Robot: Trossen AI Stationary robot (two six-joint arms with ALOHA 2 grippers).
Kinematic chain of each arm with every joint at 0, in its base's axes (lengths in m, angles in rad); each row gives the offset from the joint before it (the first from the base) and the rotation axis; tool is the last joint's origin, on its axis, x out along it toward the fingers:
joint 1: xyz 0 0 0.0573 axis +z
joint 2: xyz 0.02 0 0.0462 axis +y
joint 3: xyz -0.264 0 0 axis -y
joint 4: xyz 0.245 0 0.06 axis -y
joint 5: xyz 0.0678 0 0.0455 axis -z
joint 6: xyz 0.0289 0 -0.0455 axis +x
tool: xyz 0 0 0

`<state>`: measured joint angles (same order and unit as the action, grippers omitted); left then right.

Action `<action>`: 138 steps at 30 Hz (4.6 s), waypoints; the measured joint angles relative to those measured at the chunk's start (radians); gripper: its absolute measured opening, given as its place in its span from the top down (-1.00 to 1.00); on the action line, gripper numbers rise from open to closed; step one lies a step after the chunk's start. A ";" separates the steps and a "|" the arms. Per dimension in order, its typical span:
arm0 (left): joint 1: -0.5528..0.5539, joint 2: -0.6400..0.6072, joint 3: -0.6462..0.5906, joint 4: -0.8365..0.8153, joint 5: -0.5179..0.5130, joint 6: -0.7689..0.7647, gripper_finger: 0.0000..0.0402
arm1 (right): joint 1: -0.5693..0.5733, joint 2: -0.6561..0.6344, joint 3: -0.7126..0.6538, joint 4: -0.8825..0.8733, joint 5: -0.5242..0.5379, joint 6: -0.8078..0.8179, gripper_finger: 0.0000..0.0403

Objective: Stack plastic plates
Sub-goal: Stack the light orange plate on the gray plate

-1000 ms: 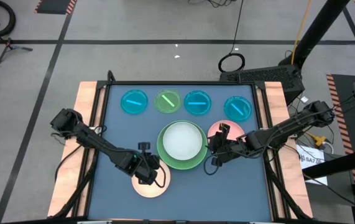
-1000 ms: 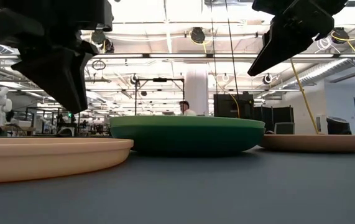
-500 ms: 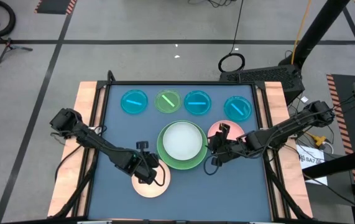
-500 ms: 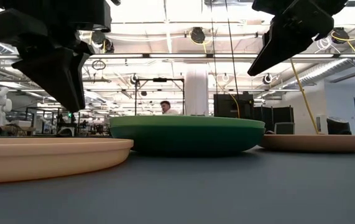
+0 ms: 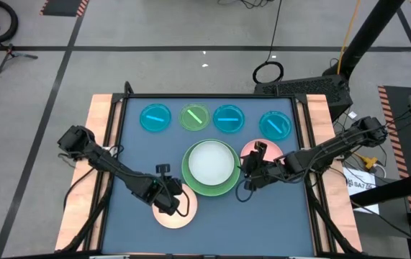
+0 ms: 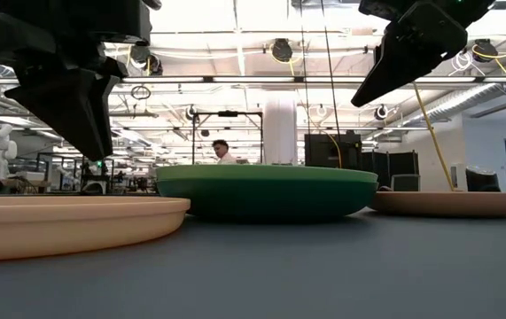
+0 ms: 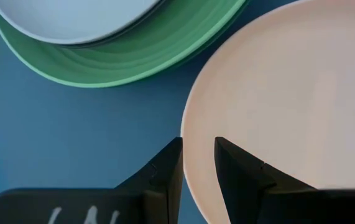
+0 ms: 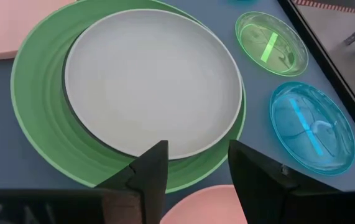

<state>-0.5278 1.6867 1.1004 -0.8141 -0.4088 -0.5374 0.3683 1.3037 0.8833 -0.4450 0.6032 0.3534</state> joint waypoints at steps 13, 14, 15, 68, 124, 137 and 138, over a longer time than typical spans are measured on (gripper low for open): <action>0.000 0.000 0.000 0.007 -0.011 -0.005 0.51 | 0.000 0.000 0.000 0.000 0.000 0.000 0.21; 0.000 0.000 0.000 0.007 -0.011 -0.007 0.51 | 0.000 0.000 0.000 0.000 0.000 0.000 0.21; 0.000 0.000 0.000 0.007 -0.011 -0.008 0.51 | 0.000 0.000 0.000 0.000 0.000 0.000 0.21; -0.057 -0.151 -0.307 0.347 -0.053 -0.205 0.45 | 0.000 0.000 0.000 0.009 0.055 -0.003 0.21; -0.063 -0.151 -0.306 0.317 -0.089 -0.240 -0.01 | 0.000 0.000 0.000 0.007 0.055 0.001 0.21; -0.104 -0.150 -0.451 0.537 -0.100 -0.366 -0.01 | -0.001 0.000 0.000 0.007 0.056 -0.002 0.21; -0.104 -0.150 -0.454 0.536 -0.101 -0.370 -0.01 | -0.002 0.000 0.000 0.007 0.056 -0.002 0.21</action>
<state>-0.6315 1.5368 0.6463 -0.2778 -0.5098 -0.9070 0.3663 1.3033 0.8833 -0.4381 0.6594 0.3516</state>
